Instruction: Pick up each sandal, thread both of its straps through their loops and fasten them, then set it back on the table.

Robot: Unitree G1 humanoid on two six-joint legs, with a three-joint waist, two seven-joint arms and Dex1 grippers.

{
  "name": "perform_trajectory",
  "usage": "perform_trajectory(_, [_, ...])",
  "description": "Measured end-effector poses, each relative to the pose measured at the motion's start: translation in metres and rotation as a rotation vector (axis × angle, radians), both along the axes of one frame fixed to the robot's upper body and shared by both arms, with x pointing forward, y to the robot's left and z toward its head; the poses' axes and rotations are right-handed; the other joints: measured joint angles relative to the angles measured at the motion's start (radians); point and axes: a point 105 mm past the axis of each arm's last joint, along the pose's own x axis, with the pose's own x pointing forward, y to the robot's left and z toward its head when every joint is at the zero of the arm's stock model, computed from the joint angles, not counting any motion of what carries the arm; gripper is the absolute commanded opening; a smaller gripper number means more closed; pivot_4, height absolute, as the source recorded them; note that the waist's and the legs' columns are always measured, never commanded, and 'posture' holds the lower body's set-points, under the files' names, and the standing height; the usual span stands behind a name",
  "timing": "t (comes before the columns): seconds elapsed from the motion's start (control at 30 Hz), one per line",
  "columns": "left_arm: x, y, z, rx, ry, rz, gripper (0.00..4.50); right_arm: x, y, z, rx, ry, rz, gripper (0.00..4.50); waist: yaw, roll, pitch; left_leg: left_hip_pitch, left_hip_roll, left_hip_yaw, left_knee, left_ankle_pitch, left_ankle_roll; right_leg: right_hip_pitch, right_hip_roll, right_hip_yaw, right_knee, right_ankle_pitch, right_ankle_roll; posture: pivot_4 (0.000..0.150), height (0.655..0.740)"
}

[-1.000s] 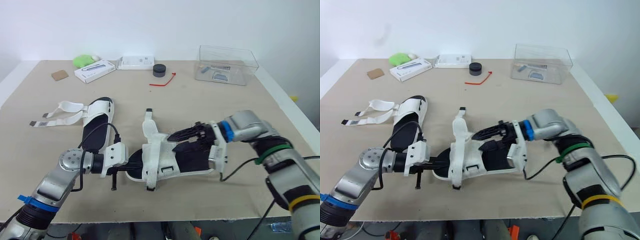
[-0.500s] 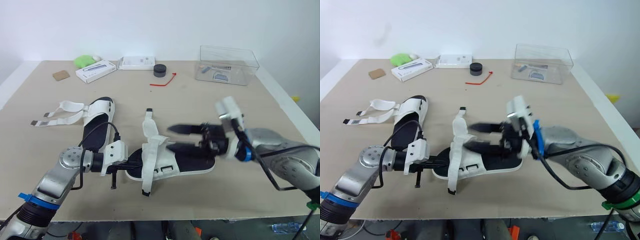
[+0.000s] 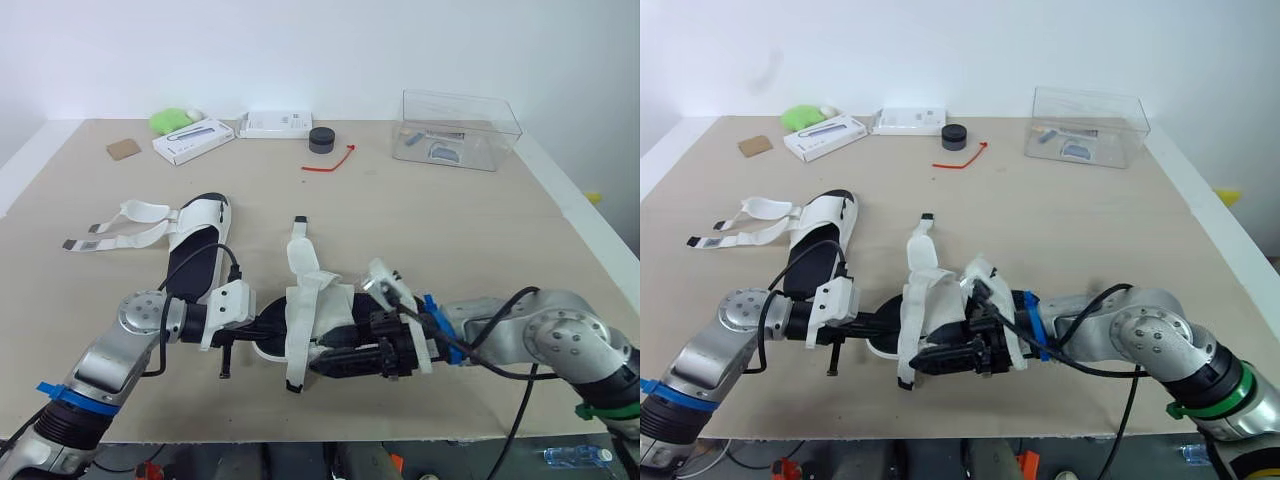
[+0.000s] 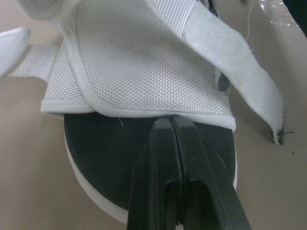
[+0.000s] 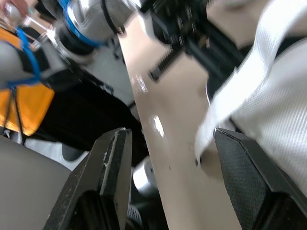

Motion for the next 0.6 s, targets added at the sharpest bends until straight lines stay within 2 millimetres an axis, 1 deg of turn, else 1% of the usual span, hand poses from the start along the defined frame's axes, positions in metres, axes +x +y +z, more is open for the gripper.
perform_trajectory(0.27, [0.002, -0.002, 0.0, -0.02, 0.027, 0.003, 0.0, -0.002, 0.004, -0.021, -0.089, 0.014, -0.011, 2.96, 0.0, 0.0, 0.0, 0.0, 0.0, 0.0, 0.0, 0.0, 0.0, 0.0, 0.001, 0.0, 0.0, 0.0, 0.0, 0.15, 0.74])
perform_trajectory(0.6, [0.005, -0.007, 0.0, -0.042, 0.042, 0.014, 0.0, 0.004, 0.017, -0.028, -0.092, 0.009, -0.118, 2.96, 0.0, -0.001, 0.0, 0.0, -0.001, 0.0, 0.0, 0.0, 0.0, 0.0, 0.001, 0.0, 0.0, 0.0, 0.001, 0.15, 0.74])
